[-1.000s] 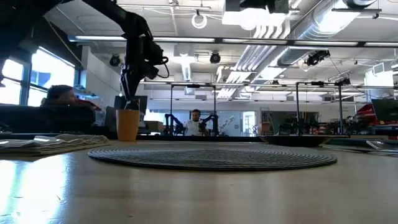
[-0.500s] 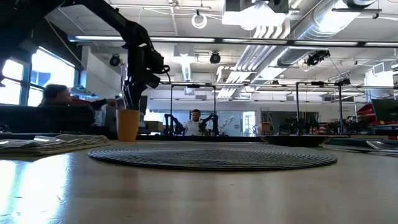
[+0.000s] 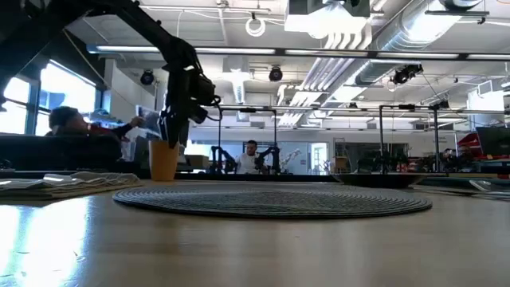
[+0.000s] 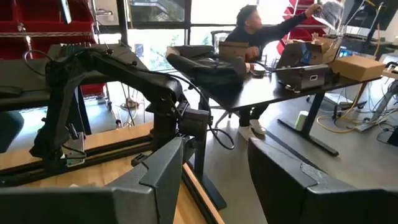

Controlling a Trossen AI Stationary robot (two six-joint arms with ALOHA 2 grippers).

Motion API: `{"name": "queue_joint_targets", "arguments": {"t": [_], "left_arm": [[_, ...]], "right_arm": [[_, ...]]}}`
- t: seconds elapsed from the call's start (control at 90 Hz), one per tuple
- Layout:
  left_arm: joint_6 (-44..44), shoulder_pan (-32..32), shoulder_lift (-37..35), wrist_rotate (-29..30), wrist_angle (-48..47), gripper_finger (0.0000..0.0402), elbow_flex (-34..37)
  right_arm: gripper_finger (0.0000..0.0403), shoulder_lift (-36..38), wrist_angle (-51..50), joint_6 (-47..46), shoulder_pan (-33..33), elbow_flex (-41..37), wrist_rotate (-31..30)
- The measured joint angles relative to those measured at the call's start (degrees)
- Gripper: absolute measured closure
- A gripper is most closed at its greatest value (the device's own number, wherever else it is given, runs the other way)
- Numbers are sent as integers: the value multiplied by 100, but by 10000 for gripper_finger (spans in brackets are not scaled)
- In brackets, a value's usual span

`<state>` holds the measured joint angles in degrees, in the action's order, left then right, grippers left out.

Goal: Set table place
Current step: Put the orange cup to the top left of the gray table mat

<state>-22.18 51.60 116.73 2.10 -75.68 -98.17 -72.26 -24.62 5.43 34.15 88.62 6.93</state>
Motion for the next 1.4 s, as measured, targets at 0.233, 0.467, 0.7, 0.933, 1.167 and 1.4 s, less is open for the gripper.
{"name": "queue_joint_targets", "arguments": {"t": [0.233, 0.467, 0.7, 0.933, 1.167, 1.4], "left_arm": [[7, -31, 0, -30, 67, 278, 0], [6, -21, 0, -32, 272, 368, 0], [66, 23, -61, -19, 176, 399, 381], [68, -151, -428, 11, 161, 401, 673], [310, -537, -1437, -7, -449, 401, 673], [779, -965, -2681, -94, -488, 401, 664]], "right_arm": [[242, 10, 1, -39, 0, 0, -6], [242, 137, 39, -42, 0, 0, -23], [242, 363, 57, -44, -2, 0, -31], [242, 451, 47, -46, -2, 2, -86], [242, 449, 39, 13, -2, 2, -248], [242, 440, 4, 137, 35, 2, -296]]}}
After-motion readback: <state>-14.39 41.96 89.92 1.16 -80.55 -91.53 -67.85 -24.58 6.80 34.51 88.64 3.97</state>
